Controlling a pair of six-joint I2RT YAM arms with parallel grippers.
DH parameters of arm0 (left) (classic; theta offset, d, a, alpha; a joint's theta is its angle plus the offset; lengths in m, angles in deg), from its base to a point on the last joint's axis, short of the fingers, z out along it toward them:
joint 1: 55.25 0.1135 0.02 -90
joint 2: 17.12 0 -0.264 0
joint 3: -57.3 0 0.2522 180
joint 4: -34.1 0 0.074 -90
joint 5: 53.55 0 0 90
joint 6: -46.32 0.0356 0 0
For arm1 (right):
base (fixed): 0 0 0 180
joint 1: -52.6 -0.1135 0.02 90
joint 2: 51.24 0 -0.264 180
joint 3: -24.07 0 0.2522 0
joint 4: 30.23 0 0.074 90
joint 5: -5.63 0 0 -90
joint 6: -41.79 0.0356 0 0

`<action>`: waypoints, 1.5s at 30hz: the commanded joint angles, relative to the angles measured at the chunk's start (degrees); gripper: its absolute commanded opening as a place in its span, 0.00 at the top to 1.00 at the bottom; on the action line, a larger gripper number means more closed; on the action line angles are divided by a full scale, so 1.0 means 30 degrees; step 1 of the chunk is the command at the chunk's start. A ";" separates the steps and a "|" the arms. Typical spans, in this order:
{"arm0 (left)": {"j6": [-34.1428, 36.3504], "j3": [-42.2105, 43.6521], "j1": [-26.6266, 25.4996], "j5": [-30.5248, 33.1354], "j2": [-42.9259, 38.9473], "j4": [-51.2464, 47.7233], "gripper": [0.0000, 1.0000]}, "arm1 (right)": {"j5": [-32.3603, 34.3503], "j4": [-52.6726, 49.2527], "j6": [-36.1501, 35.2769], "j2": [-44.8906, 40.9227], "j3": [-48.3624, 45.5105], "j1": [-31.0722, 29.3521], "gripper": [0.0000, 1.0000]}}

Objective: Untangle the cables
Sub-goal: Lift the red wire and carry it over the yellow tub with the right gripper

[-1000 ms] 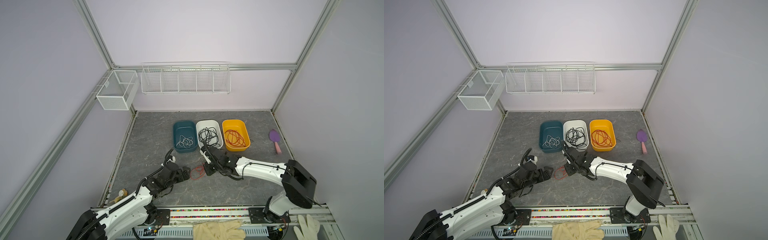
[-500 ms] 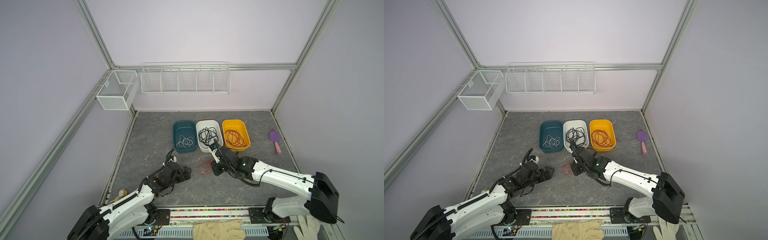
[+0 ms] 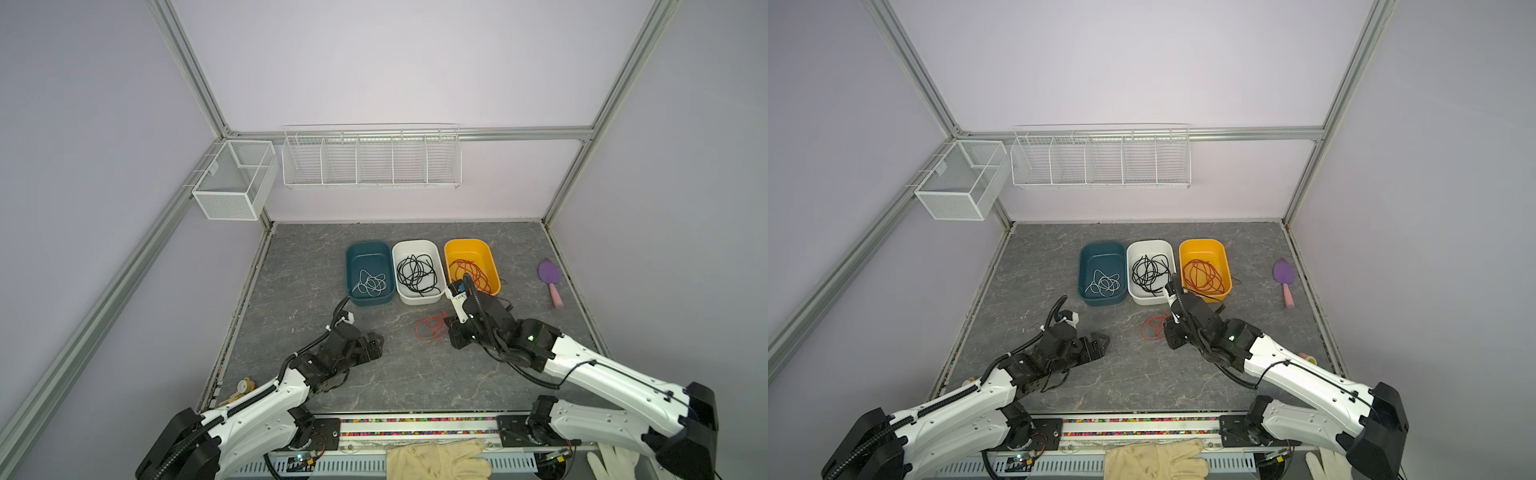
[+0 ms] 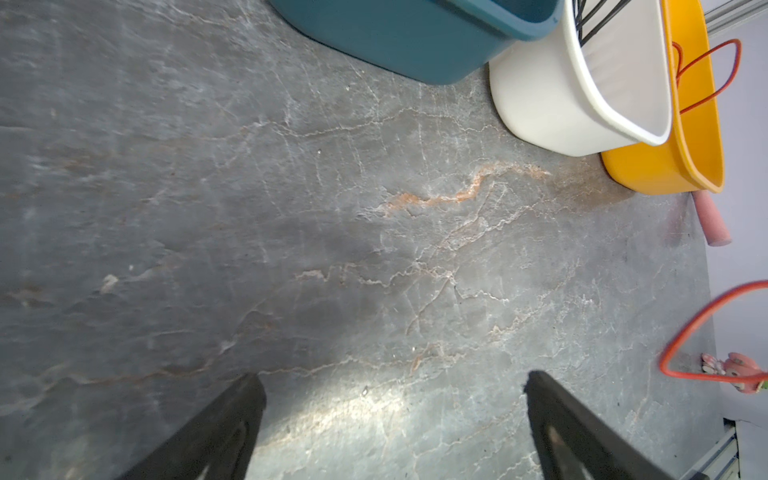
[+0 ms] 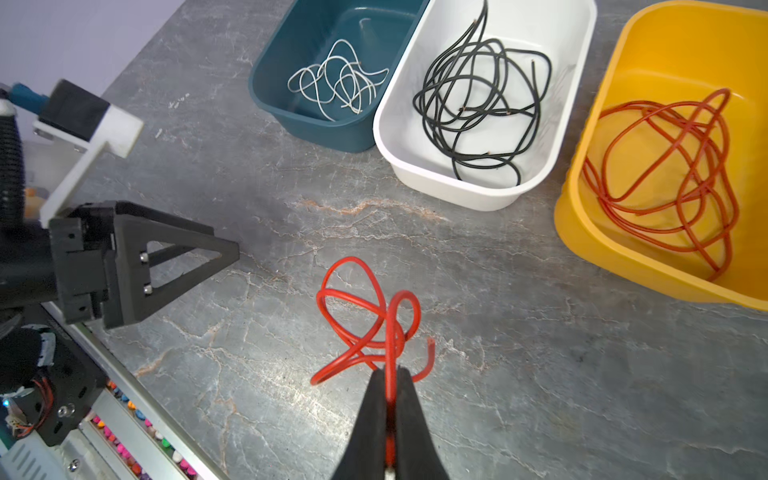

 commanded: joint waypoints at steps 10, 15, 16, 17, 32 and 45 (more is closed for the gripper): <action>-0.0469 -0.0102 0.0103 -0.0519 0.1163 0.1280 0.02 | 0.0322 -0.2258 0.0065 -0.3038 0.0186 0.1888 0.94; -0.0487 -0.0259 0.0087 -0.0695 0.1782 0.1693 0.03 | 0.0403 -0.3001 -0.0157 -0.3334 0.1338 0.2538 0.93; -0.0476 -0.0278 0.0101 -0.0768 0.1921 0.1796 0.03 | 0.0406 -0.3139 -0.0217 -0.3341 0.1505 0.2698 0.93; -0.0529 -0.0320 0.0089 -0.0782 0.2038 0.1861 0.03 | 0.0381 -0.3234 -0.0252 -0.3363 0.1661 0.2813 0.93; -0.0439 -0.0704 0.0103 -0.1226 0.3181 0.2245 0.03 | -0.2459 -0.3104 -0.0709 -0.2656 0.3808 0.6862 0.94; -0.0528 -0.0807 0.0102 -0.1446 0.3680 0.2573 0.04 | -0.5619 -0.0464 0.1677 0.2336 0.5460 1.2329 0.94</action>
